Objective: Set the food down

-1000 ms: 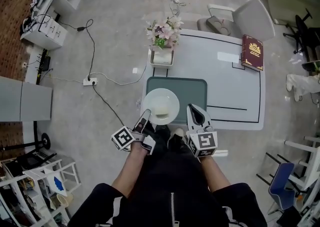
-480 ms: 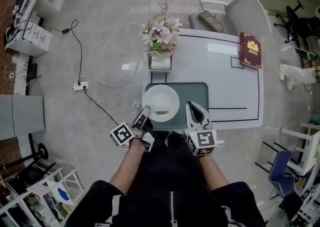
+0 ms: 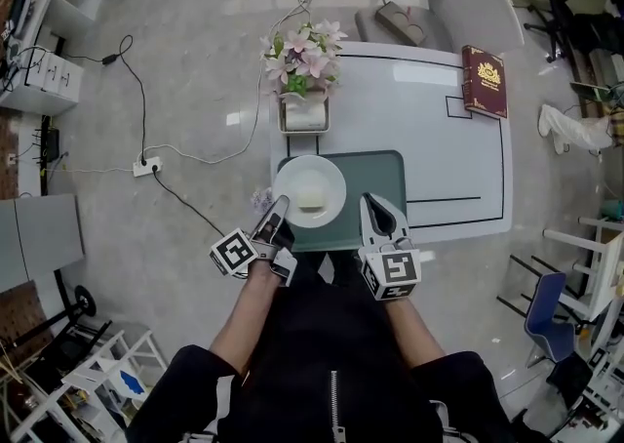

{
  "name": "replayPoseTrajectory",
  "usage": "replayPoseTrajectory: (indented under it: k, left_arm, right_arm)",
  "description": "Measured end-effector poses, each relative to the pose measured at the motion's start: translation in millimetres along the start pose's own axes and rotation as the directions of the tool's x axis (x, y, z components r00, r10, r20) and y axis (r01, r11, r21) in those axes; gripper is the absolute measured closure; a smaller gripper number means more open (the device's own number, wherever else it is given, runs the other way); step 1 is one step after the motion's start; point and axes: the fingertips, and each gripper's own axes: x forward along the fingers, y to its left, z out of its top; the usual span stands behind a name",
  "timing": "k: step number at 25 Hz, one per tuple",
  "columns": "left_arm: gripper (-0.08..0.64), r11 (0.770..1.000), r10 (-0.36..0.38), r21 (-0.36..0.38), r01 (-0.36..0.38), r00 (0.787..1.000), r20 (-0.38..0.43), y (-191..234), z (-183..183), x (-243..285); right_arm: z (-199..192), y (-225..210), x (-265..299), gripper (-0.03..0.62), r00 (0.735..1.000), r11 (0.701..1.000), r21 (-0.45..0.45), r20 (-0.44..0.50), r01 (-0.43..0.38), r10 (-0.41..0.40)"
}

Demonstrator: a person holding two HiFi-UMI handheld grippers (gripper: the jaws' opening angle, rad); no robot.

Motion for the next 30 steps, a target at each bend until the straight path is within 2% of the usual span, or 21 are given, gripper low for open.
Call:
replayPoseTrajectory:
  k: [8,18,30]
  left_arm:
    - [0.546,0.999,0.034,-0.013,-0.034,0.999,-0.009,10.5,-17.5,11.8]
    - [0.546,0.995,0.1,0.028,-0.099,0.993,-0.061,28.9,-52.8,42.3]
    - [0.546,0.974,0.21,0.109,-0.198,0.97,-0.12,52.7,-85.2,79.2]
  right_arm:
    - [-2.0,-11.0,2.8,0.583,1.0,1.0,0.008,-0.007,-0.018,0.018]
    - [-20.6,-40.3,-13.7,0.583,0.999,0.999,0.039,-0.032,0.001,0.0]
    - [-38.5,-74.2,-31.4,0.583,0.997,0.996,0.078,-0.06,0.049,-0.044]
